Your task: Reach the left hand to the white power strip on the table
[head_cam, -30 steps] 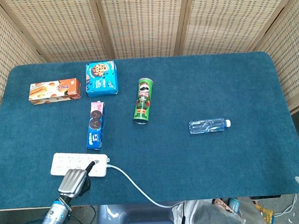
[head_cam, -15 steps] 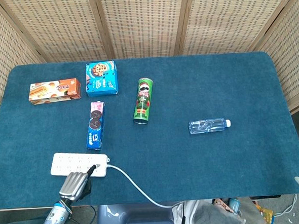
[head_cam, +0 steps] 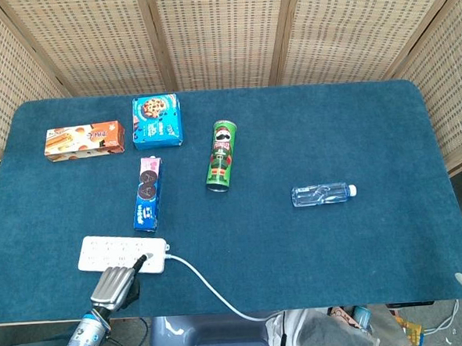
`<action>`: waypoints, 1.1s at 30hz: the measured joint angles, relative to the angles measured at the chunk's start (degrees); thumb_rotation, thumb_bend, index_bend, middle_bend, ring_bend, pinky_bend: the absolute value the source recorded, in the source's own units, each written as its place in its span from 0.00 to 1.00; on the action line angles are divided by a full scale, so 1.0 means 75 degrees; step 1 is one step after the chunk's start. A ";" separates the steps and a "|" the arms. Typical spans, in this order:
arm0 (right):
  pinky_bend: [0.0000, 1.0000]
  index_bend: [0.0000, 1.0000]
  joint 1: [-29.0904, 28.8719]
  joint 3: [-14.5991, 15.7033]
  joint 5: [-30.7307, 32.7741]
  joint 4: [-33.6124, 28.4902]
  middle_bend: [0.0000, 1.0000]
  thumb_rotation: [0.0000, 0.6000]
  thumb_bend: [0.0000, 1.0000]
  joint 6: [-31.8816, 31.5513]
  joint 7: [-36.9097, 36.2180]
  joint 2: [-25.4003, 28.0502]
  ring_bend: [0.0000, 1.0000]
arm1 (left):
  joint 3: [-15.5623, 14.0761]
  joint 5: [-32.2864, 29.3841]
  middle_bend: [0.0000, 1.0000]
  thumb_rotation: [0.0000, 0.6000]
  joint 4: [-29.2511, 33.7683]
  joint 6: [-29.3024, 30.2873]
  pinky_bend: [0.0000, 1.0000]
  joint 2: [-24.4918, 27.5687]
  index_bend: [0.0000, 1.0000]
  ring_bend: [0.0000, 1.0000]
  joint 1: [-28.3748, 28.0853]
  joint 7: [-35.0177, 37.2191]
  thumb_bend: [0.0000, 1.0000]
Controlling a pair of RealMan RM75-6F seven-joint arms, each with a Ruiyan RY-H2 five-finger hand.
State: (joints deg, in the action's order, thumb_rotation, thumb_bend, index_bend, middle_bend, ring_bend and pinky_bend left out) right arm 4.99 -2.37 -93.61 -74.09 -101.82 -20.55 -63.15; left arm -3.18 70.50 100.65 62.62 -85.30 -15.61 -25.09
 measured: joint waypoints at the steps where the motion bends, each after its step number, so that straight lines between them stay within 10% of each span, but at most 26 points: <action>1: 0.00 0.00 0.0001 0.0000 -0.0002 0.0002 0.00 1.00 0.00 -0.0004 -0.0003 -0.0001 0.00 | -0.0009 -0.0080 1.00 1.00 -0.0026 -0.0054 1.00 -0.0019 0.14 1.00 -0.0022 -0.0009 1.00; 28: 0.00 0.00 -0.0005 0.0011 -0.0043 -0.0017 0.00 1.00 0.00 -0.0027 0.0029 -0.0009 0.00 | -0.0054 0.0604 1.00 1.00 0.0201 0.0469 1.00 0.0320 0.18 1.00 -0.0011 0.1024 1.00; 31: 0.00 0.00 -0.0004 0.0022 -0.0068 -0.0029 0.00 1.00 0.00 -0.0043 0.0029 0.0000 0.00 | 0.0044 0.1481 0.97 1.00 0.0188 0.1412 0.98 0.0461 0.13 0.98 0.0184 0.1728 0.75; 33: 0.00 0.00 0.0007 0.0030 -0.0076 -0.0036 0.00 1.00 0.00 -0.0062 0.0017 0.0005 0.00 | 0.0133 0.1952 0.74 1.00 0.0163 0.2068 0.71 0.0600 0.04 0.76 0.0311 0.2114 0.22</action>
State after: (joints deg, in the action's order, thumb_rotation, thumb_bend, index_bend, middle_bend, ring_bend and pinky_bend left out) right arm 5.04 -2.15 -94.18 -74.36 -102.28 -20.42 -63.12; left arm -2.18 85.13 101.88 78.13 -80.81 -13.27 -9.23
